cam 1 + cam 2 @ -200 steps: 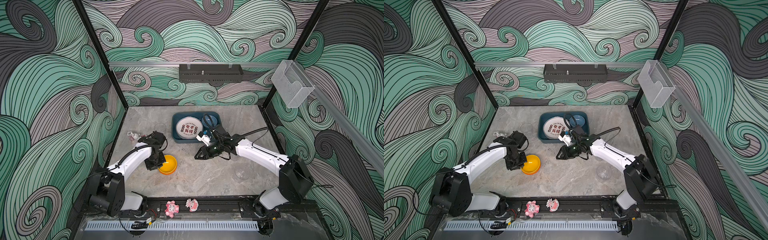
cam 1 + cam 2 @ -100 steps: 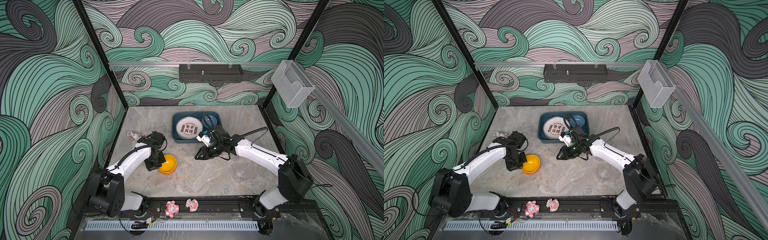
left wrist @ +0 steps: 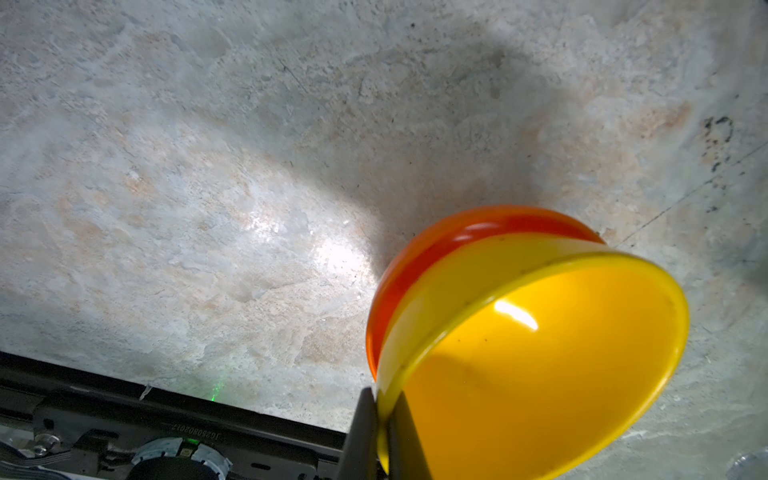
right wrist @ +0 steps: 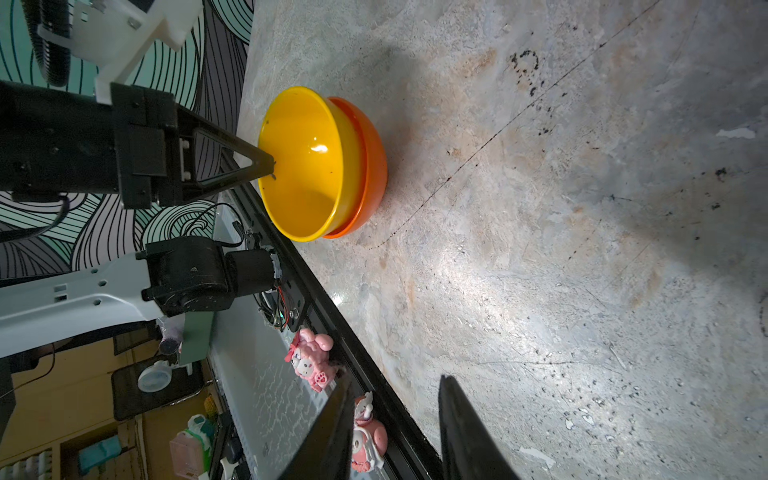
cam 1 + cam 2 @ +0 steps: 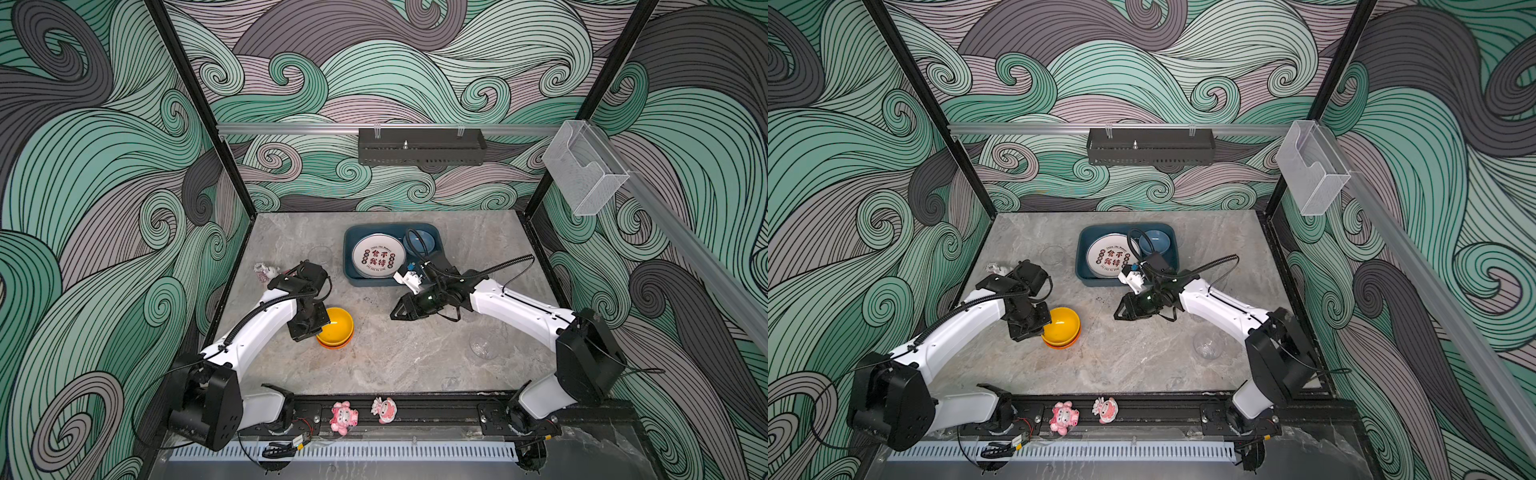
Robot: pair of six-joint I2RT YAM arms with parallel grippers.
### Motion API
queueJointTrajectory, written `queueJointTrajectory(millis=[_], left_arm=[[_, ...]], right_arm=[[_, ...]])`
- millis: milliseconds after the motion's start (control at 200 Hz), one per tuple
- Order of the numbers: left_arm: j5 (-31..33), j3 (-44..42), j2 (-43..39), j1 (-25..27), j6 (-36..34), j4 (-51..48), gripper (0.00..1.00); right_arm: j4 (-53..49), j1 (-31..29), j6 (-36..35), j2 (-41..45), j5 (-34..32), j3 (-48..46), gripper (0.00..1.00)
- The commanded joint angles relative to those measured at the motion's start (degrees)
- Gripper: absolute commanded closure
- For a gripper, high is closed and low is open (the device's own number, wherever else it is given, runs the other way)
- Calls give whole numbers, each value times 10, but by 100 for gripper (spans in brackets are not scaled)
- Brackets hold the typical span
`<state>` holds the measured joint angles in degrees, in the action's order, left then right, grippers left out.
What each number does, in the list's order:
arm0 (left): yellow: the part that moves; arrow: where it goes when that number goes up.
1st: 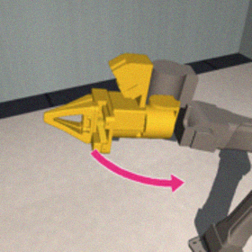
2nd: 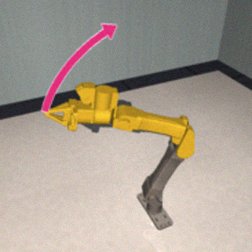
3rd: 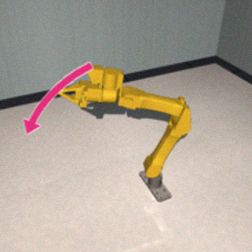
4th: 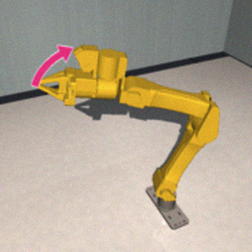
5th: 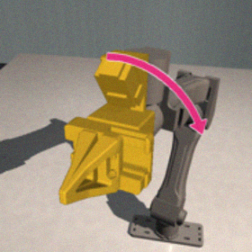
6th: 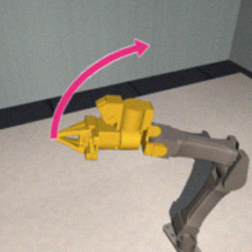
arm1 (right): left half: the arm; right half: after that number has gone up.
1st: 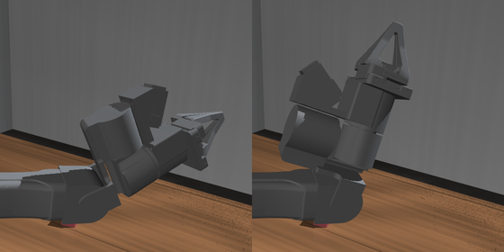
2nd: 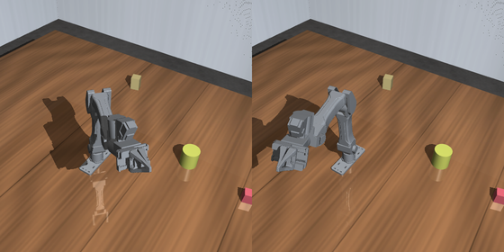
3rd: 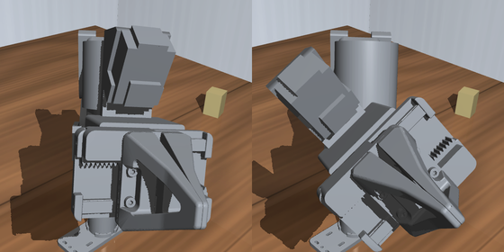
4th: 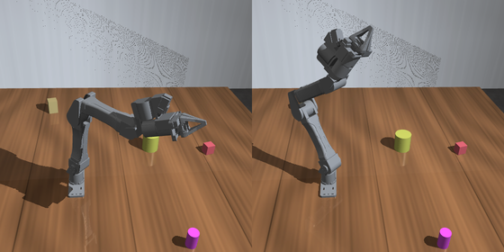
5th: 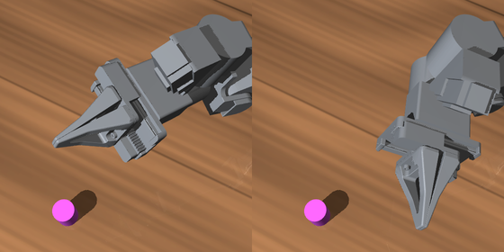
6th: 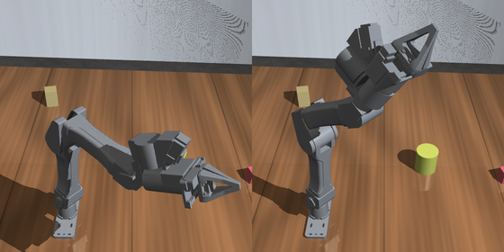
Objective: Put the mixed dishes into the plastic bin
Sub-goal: 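Lift the yellow bowl off the orange bowl with the left gripper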
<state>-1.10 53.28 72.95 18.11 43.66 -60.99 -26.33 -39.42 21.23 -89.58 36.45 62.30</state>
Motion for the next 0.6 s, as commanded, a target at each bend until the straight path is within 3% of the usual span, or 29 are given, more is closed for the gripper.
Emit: queueJointTrajectory(millis=[0,595], left_arm=[[-12,33,-21,-2,-11,-21,100],[-83,89,-47,2,-35,3,100]], right_arm=[[-4,-4,2,7,-16,4,64],[-68,-4,36,-6,-86,102,59]])
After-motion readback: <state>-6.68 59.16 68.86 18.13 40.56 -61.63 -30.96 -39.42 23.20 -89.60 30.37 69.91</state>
